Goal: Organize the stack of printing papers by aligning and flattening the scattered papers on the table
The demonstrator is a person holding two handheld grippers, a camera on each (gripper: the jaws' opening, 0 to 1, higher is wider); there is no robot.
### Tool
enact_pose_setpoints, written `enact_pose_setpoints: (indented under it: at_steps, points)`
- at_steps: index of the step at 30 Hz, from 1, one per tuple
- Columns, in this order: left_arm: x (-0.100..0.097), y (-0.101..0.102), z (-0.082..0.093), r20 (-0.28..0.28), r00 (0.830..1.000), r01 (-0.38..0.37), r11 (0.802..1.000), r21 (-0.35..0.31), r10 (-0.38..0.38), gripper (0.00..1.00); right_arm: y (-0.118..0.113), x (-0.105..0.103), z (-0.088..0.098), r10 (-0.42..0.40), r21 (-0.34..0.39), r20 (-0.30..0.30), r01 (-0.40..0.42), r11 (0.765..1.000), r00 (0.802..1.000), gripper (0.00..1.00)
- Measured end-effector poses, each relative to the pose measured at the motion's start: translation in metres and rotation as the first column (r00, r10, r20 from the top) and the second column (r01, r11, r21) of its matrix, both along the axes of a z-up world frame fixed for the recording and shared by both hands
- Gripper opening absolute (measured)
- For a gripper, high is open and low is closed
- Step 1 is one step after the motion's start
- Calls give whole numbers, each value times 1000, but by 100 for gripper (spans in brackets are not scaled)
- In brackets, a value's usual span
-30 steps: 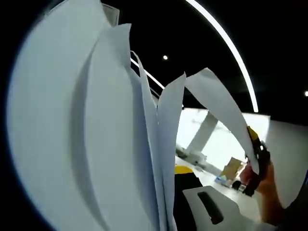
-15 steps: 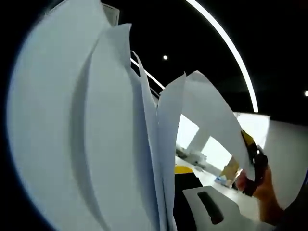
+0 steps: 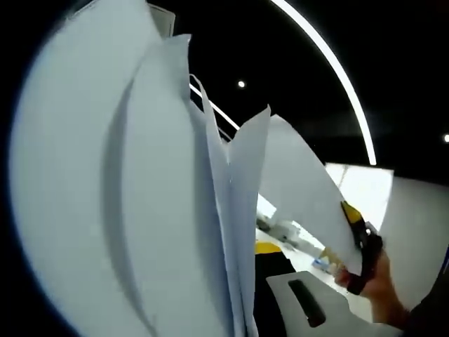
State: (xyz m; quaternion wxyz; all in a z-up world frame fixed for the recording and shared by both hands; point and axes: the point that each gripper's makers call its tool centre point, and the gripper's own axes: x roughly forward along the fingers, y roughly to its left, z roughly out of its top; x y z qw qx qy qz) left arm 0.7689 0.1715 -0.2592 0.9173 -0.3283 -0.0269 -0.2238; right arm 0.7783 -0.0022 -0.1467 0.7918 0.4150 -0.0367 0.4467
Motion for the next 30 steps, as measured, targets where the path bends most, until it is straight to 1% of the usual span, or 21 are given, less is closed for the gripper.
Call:
enact_pose_setpoints:
  at_steps: [3, 6, 9, 16, 19, 23, 28, 30]
  points:
    - [0, 1, 0, 0, 1000, 0, 1000, -6, 0, 7, -1, 6, -4, -9, -12, -4, 9, 1000, 1000, 0]
    - [0, 1, 0, 0, 1000, 0, 1000, -6, 0, 7, -1, 8, -9, -26, -24, -1, 26, 999, 1000, 0]
    - [1, 1, 0, 0, 1000, 1, 1000, -8, -1, 7, -4, 12, -16, -73, -44, 14, 73, 996, 997, 0]
    - [-1, 0, 1, 0, 1000, 1, 1000, -14, -1, 7, 5, 9, -32, -107, -85, 5, 107, 991, 994, 0]
    - [0, 1, 1, 0, 1000, 0, 1000, -24, 0, 7, 8, 8, -37, -126, -117, 13, 127, 985, 992, 0]
    - [0, 2, 1, 0, 1000, -2, 1000, -29, 2, 7, 11, 4, -45, -170, -157, 41, 174, 972, 985, 0]
    - [0, 2, 1, -1, 1000, -4, 999, -37, 4, 7, 14, 4, -53, -187, -182, 45, 192, 964, 981, 0]
    - [1, 4, 1, -1, 1000, -4, 999, -37, 4, 7, 18, 2, -59, -203, -203, 51, 209, 957, 978, 0]
